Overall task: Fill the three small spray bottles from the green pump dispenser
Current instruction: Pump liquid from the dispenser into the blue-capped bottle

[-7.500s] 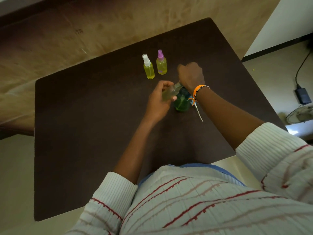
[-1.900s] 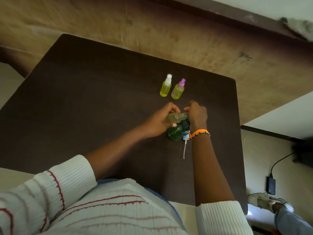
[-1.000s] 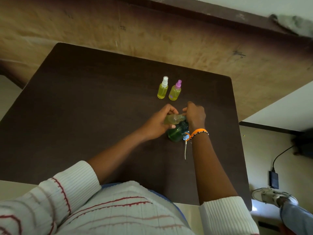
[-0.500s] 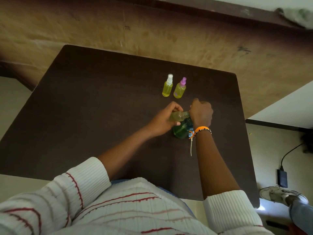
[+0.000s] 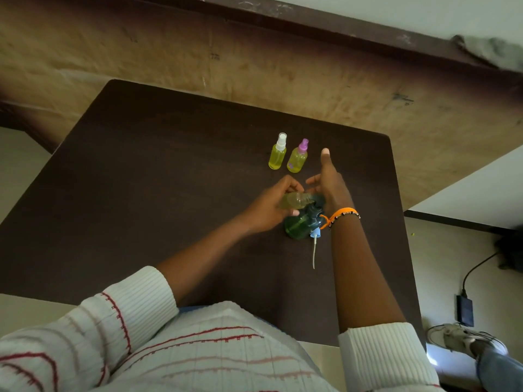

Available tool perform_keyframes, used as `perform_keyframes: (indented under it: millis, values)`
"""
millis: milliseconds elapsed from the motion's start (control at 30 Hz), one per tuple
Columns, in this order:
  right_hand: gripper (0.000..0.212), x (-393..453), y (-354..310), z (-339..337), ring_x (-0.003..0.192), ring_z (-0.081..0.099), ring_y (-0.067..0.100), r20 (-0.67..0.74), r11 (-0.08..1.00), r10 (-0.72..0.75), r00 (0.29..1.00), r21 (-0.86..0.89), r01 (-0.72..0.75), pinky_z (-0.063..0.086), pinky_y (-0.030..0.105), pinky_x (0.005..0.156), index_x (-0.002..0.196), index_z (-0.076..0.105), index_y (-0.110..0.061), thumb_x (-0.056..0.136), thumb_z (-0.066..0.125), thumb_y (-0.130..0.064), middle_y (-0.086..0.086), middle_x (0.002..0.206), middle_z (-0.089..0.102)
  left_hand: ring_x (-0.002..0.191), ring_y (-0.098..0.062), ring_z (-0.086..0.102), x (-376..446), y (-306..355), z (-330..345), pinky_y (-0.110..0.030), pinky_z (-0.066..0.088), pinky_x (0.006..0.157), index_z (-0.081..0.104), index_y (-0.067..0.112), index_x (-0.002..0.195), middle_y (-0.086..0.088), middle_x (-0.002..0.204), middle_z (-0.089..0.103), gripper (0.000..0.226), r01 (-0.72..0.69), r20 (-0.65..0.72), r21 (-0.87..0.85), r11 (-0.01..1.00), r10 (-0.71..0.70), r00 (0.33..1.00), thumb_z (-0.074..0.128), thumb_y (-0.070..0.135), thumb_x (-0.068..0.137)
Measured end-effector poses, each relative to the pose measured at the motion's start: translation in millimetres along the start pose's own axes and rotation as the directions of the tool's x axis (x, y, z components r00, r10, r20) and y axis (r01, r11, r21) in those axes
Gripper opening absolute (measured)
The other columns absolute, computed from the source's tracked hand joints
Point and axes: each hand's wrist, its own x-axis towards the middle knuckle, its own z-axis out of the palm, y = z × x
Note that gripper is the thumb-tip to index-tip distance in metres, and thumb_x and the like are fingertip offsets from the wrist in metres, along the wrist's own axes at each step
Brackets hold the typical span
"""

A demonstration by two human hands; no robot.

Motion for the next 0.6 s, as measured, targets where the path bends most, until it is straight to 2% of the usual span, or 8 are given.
perform_keyframes:
  millis: [100, 200, 400, 600]
  values:
    - [0.098, 0, -3, 4, 0.104, 0.062, 0.033, -0.106, 0.989, -0.044, 0.993, -0.144, 0.029, 0.043, 0.05, 0.1, 0.101, 0.07, -0.009, 0.078, 0.008, -0.082, 0.017, 0.111, 0.068, 0.087, 0.004, 0.05, 1, -1, 1, -0.008, 0.039, 0.078, 0.047, 0.016, 0.102, 0.014, 0.094, 0.051, 0.04, 0.006, -0.005, -0.014, 1.0, -0.007, 1.0, 0.067, -0.005, 0.076]
    - [0.088, 3, -2, 5, 0.118, 0.054, 0.034, -0.226, 0.97, -0.087, 0.97, -0.243, 0.03, 0.035, 0.052, 0.106, 0.12, 0.062, -0.008, 0.091, 0.01, -0.073, 0.016, 0.128, 0.061, 0.087, 0.005, 0.05, 2, 0, 0, -0.006, 0.038, 0.077, 0.046, 0.017, 0.101, 0.014, 0.093, 0.051, 0.04, 0.01, -0.009, -0.015, 1.0, -0.01, 1.0, 0.068, -0.006, 0.075]
    - [0.081, 4, 4, 11, 0.119, 0.054, 0.034, -0.286, 0.953, -0.131, 0.949, -0.301, 0.04, 0.033, 0.054, 0.107, 0.118, 0.062, -0.007, 0.096, 0.012, -0.067, 0.017, 0.128, 0.059, 0.09, -0.004, 0.051, -2, -4, 2, -0.015, 0.04, 0.081, 0.046, 0.017, 0.099, 0.009, 0.096, 0.052, 0.039, 0.048, 0.012, -0.02, 0.999, -0.048, 0.999, 0.068, -0.005, 0.075]
    - [0.083, 6, 5, 12, 0.118, 0.055, 0.034, -0.284, 0.952, -0.133, 0.949, -0.302, 0.043, 0.034, 0.054, 0.107, 0.116, 0.063, -0.007, 0.095, 0.01, -0.068, 0.017, 0.126, 0.061, 0.089, -0.002, 0.051, -4, -3, 0, -0.009, 0.039, 0.077, 0.047, 0.017, 0.1, 0.007, 0.097, 0.054, 0.039, 0.048, 0.004, -0.023, 0.999, -0.048, 0.999, 0.068, -0.005, 0.075]
